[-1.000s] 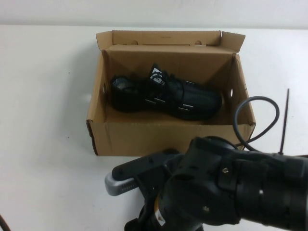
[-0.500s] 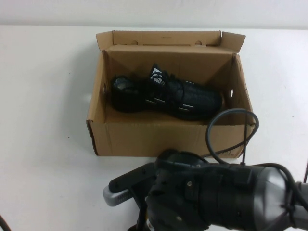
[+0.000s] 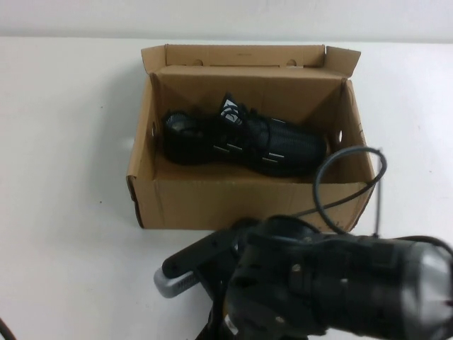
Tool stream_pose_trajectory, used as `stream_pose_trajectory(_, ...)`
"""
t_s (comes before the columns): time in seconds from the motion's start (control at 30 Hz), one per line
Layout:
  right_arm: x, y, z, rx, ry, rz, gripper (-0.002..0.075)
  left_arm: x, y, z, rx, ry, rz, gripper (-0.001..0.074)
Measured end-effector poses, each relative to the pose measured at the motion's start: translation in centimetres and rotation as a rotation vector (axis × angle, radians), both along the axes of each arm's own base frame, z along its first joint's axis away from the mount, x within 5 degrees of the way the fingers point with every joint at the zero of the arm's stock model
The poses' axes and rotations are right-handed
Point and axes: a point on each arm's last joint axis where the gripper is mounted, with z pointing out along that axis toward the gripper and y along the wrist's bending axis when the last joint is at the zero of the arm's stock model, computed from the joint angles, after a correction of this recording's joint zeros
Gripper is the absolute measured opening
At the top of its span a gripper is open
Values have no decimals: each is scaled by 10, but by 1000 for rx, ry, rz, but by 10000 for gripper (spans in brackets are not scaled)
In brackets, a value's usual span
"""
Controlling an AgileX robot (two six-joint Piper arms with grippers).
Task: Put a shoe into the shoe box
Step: Pick up the shoe from the table
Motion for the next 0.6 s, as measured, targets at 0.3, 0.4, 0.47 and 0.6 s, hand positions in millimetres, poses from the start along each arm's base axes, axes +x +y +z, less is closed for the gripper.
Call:
stream_pose_trajectory(0.3, -12, -26, 59, 102, -103, 147, -8, 0, -1, 0, -14, 5, -7, -4)
stream_pose_trajectory(0.4, -18, -39, 78, 110, -138, 230, -8, -1, -2, 0, -20, 8, -10, -4)
stream_pose_trajectory(0.47, -21, -47, 93, 128, -183, 287, -8, -1, -3, 0, -38, 15, -19, -4)
stream_pose_trajectory(0.6, -22, -64, 117, 127, -329, 385, -8, -3, -9, 1, -105, 28, -50, -4)
